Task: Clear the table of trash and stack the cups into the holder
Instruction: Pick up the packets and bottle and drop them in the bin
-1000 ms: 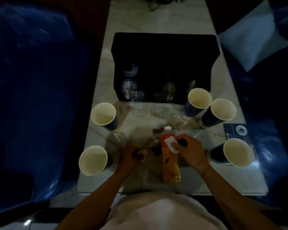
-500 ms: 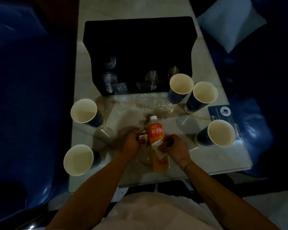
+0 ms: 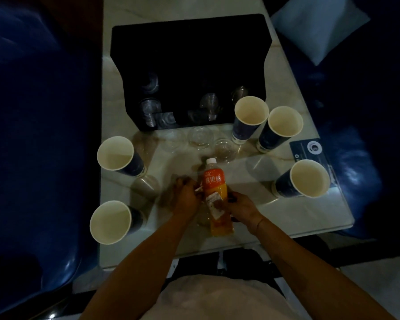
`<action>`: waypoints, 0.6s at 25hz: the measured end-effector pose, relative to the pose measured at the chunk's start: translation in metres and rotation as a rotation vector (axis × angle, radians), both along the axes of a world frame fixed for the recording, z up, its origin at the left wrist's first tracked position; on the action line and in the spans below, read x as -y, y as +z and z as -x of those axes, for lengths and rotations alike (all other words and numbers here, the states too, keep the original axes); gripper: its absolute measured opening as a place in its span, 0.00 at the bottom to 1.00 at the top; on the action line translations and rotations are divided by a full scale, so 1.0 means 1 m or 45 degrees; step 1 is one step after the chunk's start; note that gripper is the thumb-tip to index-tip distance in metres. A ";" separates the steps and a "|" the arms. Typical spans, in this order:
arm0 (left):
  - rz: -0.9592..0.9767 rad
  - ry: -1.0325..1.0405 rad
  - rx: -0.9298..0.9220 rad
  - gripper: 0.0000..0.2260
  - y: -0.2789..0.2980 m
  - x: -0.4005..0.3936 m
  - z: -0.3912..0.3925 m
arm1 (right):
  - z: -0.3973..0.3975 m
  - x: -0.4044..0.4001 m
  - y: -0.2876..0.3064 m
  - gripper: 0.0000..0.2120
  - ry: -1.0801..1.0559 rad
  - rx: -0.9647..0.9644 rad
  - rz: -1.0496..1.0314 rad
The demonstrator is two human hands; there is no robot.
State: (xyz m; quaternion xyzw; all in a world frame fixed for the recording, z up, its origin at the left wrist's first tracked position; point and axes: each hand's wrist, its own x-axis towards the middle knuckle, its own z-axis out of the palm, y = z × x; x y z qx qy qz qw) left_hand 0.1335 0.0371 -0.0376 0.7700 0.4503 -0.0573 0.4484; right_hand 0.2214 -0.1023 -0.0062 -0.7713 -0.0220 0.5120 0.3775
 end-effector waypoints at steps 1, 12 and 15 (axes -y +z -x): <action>0.017 -0.035 -0.009 0.07 0.000 0.001 0.003 | 0.001 0.001 -0.001 0.21 -0.020 0.008 -0.001; 0.413 0.356 0.152 0.11 0.004 0.031 0.050 | 0.018 0.060 0.005 0.23 -0.077 0.016 0.012; 0.510 0.354 0.184 0.09 0.008 0.048 0.062 | 0.028 0.093 0.009 0.22 -0.079 -0.005 -0.001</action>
